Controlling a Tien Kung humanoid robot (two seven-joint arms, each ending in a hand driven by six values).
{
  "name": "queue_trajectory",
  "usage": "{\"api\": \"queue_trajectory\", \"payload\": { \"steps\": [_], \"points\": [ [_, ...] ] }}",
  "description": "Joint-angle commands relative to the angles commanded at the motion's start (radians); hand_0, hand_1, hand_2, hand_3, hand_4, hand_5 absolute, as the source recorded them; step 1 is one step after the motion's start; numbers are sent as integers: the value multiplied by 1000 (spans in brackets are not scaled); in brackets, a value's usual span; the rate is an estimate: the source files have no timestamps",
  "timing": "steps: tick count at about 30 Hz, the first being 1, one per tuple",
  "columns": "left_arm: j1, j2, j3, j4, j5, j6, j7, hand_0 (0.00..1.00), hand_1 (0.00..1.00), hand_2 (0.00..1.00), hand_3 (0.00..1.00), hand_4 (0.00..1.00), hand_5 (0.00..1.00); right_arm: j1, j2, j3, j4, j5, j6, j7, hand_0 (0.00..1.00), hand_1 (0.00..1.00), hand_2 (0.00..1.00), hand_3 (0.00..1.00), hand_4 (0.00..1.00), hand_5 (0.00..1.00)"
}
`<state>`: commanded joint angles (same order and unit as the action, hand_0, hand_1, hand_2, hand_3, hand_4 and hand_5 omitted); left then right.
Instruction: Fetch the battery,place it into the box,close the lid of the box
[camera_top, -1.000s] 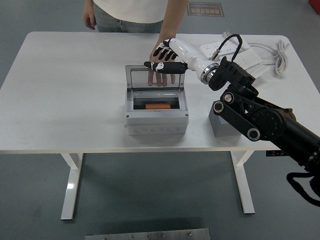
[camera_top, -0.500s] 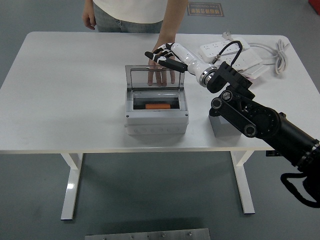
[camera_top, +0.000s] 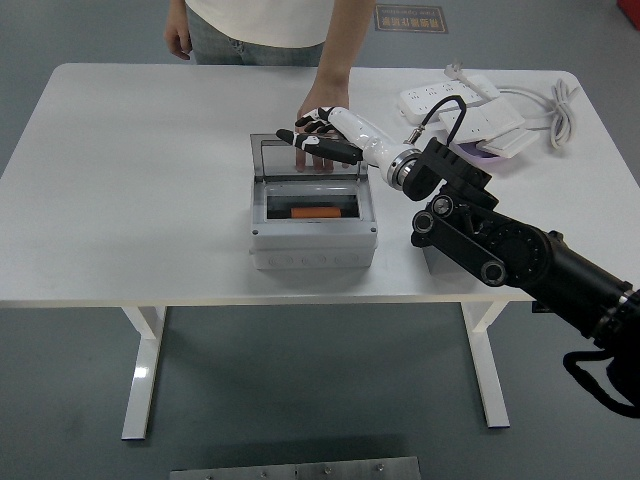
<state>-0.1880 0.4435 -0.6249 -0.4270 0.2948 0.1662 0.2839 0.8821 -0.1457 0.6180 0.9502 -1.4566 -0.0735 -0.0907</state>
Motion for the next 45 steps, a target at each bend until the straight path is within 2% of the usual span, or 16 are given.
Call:
{"api": "queue_trajectory", "payload": {
  "steps": [13, 14, 19, 20, 25, 26, 31, 32, 45],
  "points": [
    [5, 0, 5, 0, -13, 4, -7, 646, 713, 566, 560, 600, 44, -12, -32, -35, 64, 4, -4, -40, 991, 790, 798, 827, 998, 998],
    [6, 0, 6, 0, -14, 4, -7, 646, 713, 566, 562, 601, 43, -12, -33, -38, 67, 4, -4, -43, 799, 720, 771, 821, 998, 998],
    [8, 0, 10, 0, -22, 5, -11, 646, 713, 566, 562, 601, 43, -15, -40, -48, 77, 5, -3, -57, 799, 720, 771, 821, 998, 998],
    [8, -1, 10, 0, -23, 5, -11, 644, 712, 571, 562, 601, 43, -15, -42, -50, 80, 4, -3, -59, 452, 622, 723, 803, 998, 998],
    [11, -1, 11, 0, -26, 6, -11, 644, 712, 571, 562, 601, 43, -16, -49, -61, 101, -8, 1, -74, 452, 622, 723, 803, 998, 998],
    [11, -1, 11, 0, -27, 6, -12, 645, 714, 572, 562, 601, 42, -16, -50, -62, 105, -12, 3, -77, 419, 549, 691, 779, 998, 998],
    [13, -1, 13, 0, -30, 6, -13, 645, 714, 572, 562, 601, 42, -18, -55, -69, 121, -15, 20, -97, 419, 549, 691, 779, 998, 998],
    [13, -1, 13, 0, -30, 6, -13, 645, 714, 573, 565, 603, 41, -19, -56, -70, 124, -15, 23, -100, 233, 501, 591, 703, 998, 998],
    [16, -3, 12, -1, -30, 6, -12, 643, 713, 576, 565, 604, 45, -23, -62, -74, 140, -43, 40, -128, 217, 470, 574, 682, 998, 998]
  ]
}}
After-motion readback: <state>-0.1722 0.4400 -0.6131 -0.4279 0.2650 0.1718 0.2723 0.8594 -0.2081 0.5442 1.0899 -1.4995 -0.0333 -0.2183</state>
